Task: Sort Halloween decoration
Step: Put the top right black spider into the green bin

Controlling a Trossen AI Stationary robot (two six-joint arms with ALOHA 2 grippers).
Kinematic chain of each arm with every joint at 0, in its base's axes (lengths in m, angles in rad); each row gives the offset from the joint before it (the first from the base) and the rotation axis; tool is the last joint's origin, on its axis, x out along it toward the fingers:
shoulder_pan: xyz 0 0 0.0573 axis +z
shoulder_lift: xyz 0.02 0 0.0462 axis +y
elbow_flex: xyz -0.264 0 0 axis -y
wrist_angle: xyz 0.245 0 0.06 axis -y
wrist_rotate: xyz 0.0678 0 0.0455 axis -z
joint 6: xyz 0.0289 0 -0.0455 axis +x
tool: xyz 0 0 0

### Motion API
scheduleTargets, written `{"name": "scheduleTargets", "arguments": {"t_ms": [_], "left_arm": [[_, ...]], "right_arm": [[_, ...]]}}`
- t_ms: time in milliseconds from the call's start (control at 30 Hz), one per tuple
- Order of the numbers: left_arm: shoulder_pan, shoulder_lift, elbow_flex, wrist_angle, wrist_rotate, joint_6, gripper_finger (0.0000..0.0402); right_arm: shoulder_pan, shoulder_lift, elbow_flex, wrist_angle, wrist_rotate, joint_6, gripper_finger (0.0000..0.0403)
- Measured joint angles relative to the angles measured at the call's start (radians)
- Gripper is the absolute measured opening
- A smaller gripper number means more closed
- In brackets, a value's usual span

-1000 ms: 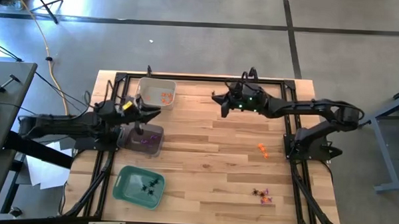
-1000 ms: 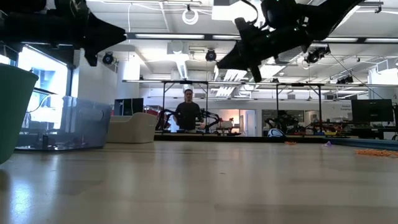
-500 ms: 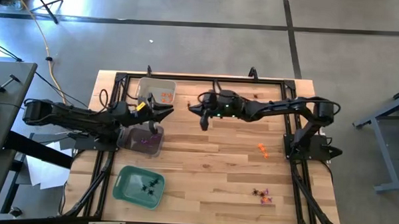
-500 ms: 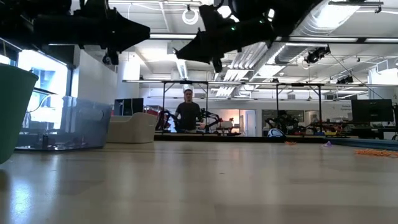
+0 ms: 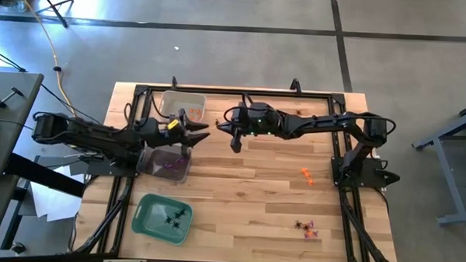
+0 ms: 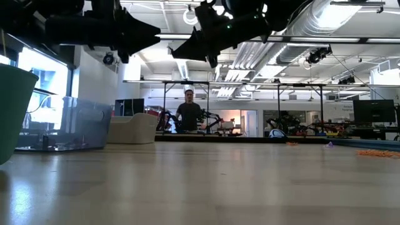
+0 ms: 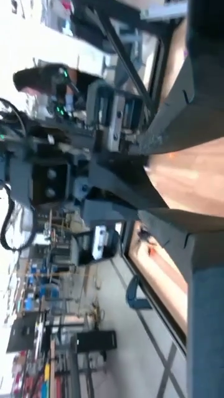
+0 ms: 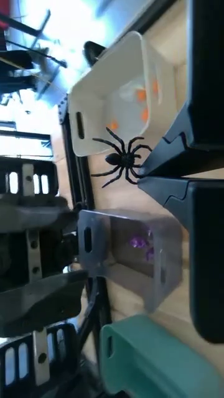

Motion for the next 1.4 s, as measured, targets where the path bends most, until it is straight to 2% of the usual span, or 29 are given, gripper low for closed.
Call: {"name": "scheduleTargets", "arguments": {"t_ms": [233, 433, 600, 933, 1300, 1400], "left_arm": [[0.0, 0.02, 0.0, 0.023, -0.091, 0.032, 0.0183], [0.0, 0.02, 0.0, 0.023, -0.099, 0.028, 0.0197], [0.0, 0.02, 0.0, 0.023, -0.099, -0.019, 0.0203], [0.0, 0.037, 0.033, 0.022, -0.103, -0.021, 0.0205], [0.0, 0.157, 0.104, 0.022, -0.096, -0.01, 0.0205], [0.0, 0.174, 0.121, 0.025, -0.097, 0.053, 0.0202]], "right_arm": [[0.003, 0.0, 0.0, -0.003, -0.005, -0.13, 0.0], [0.003, 0.0, 0.0, 0.019, -0.007, -0.202, 0.0], [0.003, 0.0, 0.0, 0.043, -0.009, -0.227, 0.0], [0.026, -0.001, 0.0, 0.055, -0.009, -0.237, 0.0], [0.031, -0.001, -0.001, 0.065, -0.006, -0.246, 0.0], [0.031, -0.001, -0.002, 0.064, -0.006, -0.246, 0.0]]}}
